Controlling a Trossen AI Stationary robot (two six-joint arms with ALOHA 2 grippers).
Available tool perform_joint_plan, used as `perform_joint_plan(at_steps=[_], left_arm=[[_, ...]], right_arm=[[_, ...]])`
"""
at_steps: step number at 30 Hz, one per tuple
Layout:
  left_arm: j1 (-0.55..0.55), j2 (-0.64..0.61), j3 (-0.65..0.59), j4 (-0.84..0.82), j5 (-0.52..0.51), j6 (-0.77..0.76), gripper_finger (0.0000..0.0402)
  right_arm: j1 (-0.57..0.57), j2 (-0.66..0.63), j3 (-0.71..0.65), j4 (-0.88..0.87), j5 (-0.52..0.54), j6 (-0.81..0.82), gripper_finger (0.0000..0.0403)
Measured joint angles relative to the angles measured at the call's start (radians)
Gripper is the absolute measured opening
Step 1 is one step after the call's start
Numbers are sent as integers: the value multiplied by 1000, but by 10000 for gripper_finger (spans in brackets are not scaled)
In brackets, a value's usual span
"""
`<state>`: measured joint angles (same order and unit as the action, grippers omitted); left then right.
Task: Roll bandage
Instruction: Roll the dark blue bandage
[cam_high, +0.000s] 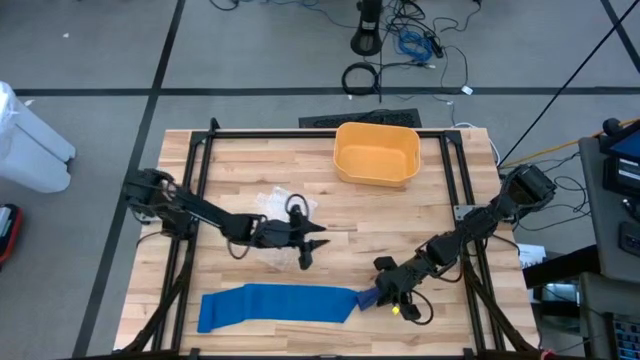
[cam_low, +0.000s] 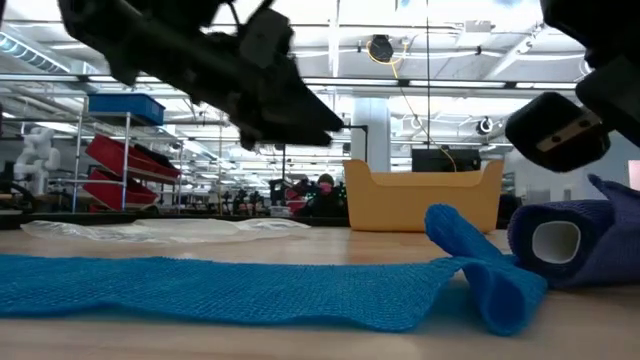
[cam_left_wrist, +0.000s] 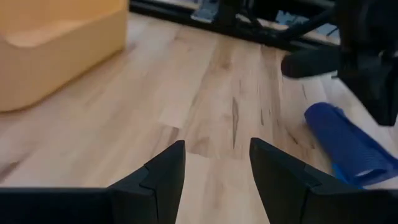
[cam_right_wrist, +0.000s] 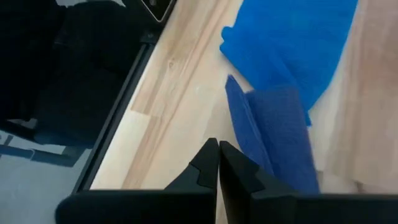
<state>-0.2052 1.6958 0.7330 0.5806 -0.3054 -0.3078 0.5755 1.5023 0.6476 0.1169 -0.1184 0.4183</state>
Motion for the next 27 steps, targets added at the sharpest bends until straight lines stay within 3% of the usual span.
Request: perform_joint_plan(at_steps=[8,19,23,27], left_arm=[[0,175,167,2,112,25,185],[17,201,196,-27,127,26,185],[18,200,196,-60,121,26,185],[21,200,196,-67,118,26,185]], right_arm=[[35,12,0,-72,-20,26,0],[26,173,3,5,-5,-18,0],[10,209,4,17,51,-9,0],[-7,205,4,24,171,-52,0]])
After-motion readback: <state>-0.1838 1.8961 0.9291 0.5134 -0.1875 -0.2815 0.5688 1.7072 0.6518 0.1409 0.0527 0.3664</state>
